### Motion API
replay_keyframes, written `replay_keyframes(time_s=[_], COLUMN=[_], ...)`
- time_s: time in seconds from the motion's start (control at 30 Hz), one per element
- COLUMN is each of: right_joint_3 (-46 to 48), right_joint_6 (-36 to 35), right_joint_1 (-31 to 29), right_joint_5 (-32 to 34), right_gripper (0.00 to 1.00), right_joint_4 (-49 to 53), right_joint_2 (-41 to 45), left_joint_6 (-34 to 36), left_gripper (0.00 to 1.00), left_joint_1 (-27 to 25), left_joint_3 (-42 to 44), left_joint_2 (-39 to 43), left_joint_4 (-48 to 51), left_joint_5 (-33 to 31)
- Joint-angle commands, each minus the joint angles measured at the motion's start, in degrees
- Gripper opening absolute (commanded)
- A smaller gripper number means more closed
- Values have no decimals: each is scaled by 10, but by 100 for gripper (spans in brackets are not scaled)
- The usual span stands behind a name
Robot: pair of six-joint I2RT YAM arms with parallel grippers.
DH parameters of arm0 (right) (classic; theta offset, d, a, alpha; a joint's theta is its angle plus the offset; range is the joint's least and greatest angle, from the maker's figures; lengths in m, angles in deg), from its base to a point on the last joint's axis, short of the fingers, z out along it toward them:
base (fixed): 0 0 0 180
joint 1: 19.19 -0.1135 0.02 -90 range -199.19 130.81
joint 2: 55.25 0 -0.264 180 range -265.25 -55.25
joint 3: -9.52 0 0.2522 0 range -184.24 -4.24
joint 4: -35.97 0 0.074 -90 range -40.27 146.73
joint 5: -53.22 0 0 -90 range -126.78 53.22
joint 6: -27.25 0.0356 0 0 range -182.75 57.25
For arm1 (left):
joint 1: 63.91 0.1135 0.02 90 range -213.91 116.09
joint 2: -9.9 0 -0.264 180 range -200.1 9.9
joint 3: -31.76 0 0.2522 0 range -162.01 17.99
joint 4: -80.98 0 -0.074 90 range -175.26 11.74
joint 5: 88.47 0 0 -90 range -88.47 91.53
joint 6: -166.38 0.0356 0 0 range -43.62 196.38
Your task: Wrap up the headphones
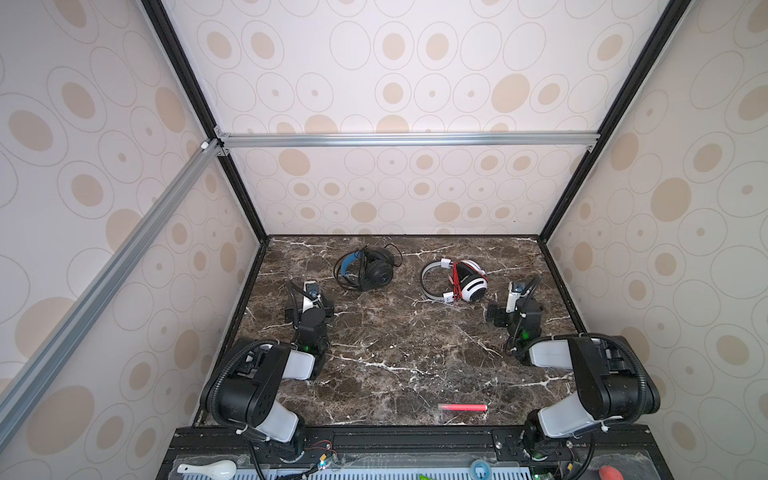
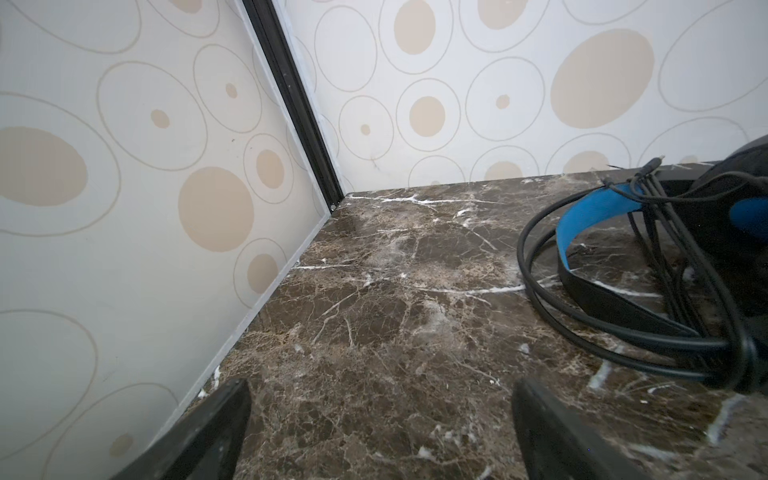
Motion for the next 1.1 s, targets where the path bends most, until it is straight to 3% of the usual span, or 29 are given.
replay_keyframes(time_s=[0.0,0.17,1.07], right_joint_3=[-7,2,-5], right_joint_6=[-10,-6,-8], right_joint_1=[-6,-6,-5], right_joint_5=[7,8,10], right_gripper=[100,100,100], right_joint_4=[-16,-30,-17], right_joint_2=[-2,2,2], left_joint_6=[-34,-59,-55], left_gripper=[98,98,98], left_joint_1=[46,81,82], left_joint_3=[41,45,52], left_joint_2=[10,-20,-25], left_joint_4=[-84,-108,-133], left_joint_5=[62,130,129])
